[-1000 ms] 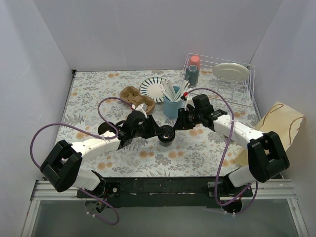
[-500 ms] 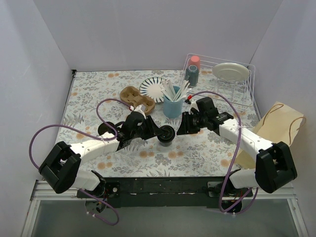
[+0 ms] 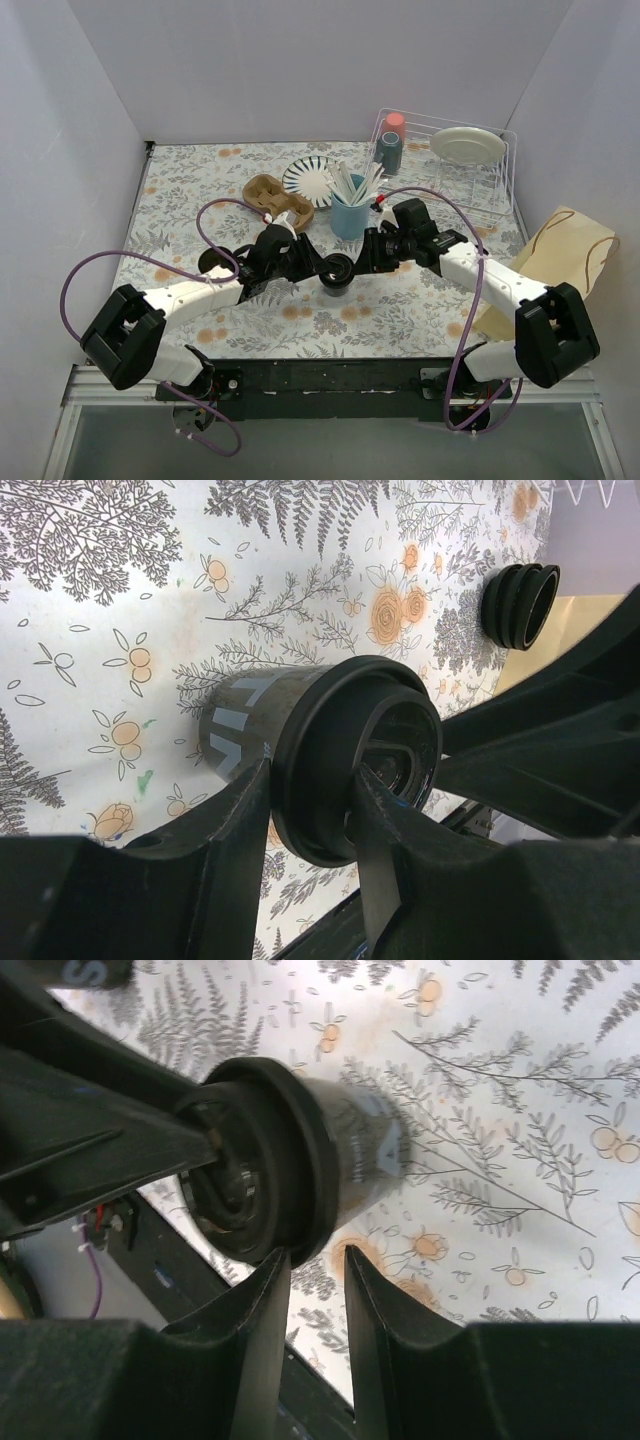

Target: Pack the takeout coffee

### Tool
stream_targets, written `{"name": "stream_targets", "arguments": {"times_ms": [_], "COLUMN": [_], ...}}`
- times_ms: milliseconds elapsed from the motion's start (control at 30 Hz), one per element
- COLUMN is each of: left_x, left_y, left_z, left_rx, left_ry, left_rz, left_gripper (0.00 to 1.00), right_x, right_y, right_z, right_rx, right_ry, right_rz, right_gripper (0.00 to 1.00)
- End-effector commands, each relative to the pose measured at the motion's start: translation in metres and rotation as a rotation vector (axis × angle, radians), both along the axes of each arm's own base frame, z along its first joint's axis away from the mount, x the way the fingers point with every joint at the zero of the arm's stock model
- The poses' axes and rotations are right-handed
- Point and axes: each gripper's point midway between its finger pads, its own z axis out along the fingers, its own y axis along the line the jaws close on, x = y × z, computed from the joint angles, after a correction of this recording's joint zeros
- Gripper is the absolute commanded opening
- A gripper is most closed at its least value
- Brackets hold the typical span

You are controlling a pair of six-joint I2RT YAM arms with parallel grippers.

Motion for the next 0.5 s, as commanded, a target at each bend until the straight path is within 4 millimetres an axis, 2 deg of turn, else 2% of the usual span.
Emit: {"name": "stream_targets", "arguments": {"times_ms": [0,133,200,267,333,367,400,467], "left_x": [-0.076,-0.076,-0.072,-0.066,-0.062,-0.059,-0.054,-0.051], "left_y": [0.076,0.075,0.071,0.066,0.062,0.061,0.056,0.053], "left_z": [-0.111,-0.110,-0.103,-0.093,-0.082,-0.077,-0.067,-0.060], "left_rx": [0.405,0.398,0.384,0.373,0.356,0.350,0.332,0.326], "left_ry": [0.333,0.330,0.312,0.296,0.273,0.261,0.239,0.229], "left_rz": [-0.037,-0.043,-0.046,-0.047,-0.052,-0.051,-0.050,-0.054], "left_gripper": [0.34,0.34,0.34,0.35,0.37,0.37,0.39,0.39], "right_x": [-0.004,-0.008,-0.007,-0.003,-0.002,0.000,0.000,0.002], "right_y": [-0.006,-0.012,-0.010,-0.008,-0.005,-0.002,-0.001,0.003], "right_z": [-0.034,-0.046,-0.036,-0.019,-0.006,0.007,0.013,0.028], "right_rx": [-0.066,-0.099,-0.083,-0.059,-0.037,-0.014,0.000,0.035], "right_ry": [0.041,0.052,0.031,-0.005,-0.024,-0.051,-0.059,-0.093], "right_rz": [-0.034,-0.051,-0.049,-0.048,-0.040,-0.036,-0.033,-0.025], "right_gripper": [0.35,0.34,0.34,0.36,0.42,0.45,0.52,0.63]}}
